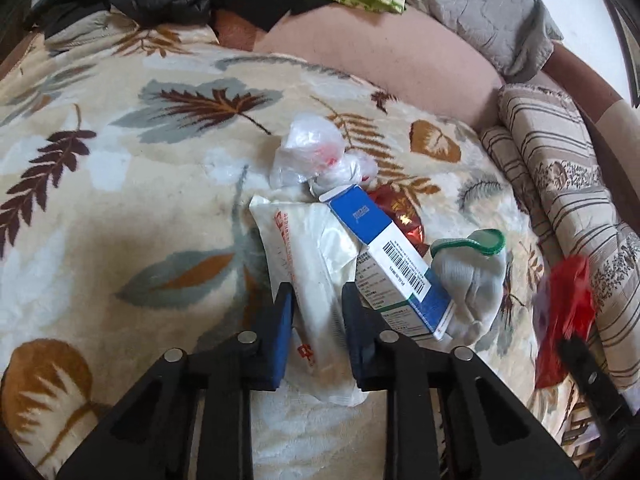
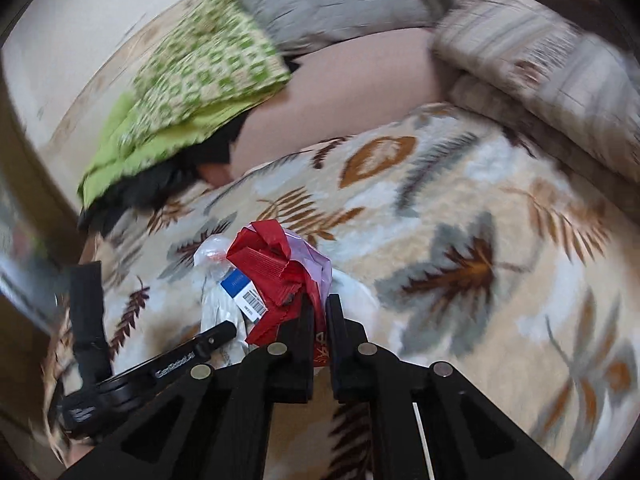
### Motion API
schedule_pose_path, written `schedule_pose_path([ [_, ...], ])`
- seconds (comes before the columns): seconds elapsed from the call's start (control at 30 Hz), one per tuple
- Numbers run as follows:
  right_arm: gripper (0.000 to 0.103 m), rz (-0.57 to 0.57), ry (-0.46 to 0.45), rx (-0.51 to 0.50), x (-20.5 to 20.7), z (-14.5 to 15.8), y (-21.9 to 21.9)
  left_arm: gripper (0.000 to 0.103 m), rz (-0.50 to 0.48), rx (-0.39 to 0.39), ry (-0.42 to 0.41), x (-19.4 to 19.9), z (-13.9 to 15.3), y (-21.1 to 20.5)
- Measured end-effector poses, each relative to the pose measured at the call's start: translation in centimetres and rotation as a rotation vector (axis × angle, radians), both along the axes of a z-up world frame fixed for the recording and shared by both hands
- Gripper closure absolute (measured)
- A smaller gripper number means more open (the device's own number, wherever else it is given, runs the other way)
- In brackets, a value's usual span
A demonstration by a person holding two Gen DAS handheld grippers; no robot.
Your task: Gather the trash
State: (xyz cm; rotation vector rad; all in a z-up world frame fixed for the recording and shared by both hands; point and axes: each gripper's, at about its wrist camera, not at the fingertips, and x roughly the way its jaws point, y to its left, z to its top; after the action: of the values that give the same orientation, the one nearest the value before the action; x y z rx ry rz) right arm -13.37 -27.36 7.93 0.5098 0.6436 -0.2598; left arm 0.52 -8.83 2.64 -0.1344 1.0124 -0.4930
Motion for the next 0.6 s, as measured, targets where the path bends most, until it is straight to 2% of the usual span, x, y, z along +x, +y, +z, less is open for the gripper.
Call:
schedule_pose_path([
  [0.07,0.097,-0.035,0.004,-0.029,-1.2,-0.1,0.2,0.081,0.013,0.002,-0.055,-0.7,0.8,0.3],
  [0.23,0.097,-0.087,-0.007,-0.001,-2.5,-0.8,-2.6,0.081,0.004,0.010,-0.234,-2.9,3.7,-0.3],
  [0.33,0.097,-0.100,0.000,0.024,-2.9,-1.5,-3.7,0.081,-0.018,-0.001,-0.381,-5.0,5.8,-0.7],
  [0.4,0.097,-0.103,0.005,0.022,-3.0,-1.7,-4.0,0.081,-0.015,0.006,-0.510,-6.4,7.3,-0.8],
  [0.47,0.097,-0.098,0.003,0.022,-3.0,-1.7,-4.0,0.081,0.000,-0.007,-0.539,-6.6,7.7,-0.6],
  [0.53,0.097,-0.099,-0.008,0.027,-3.3,-1.5,-4.0,0.081,-0.014,-0.024,-0.503,-6.2,7.6,-0.5],
  [0.6,0.097,-0.091,-0.013,0.019,-3.4,-1.3,-3.9,0.081,-0.039,-0.003,-0.475,-6.2,7.0,-1.2],
])
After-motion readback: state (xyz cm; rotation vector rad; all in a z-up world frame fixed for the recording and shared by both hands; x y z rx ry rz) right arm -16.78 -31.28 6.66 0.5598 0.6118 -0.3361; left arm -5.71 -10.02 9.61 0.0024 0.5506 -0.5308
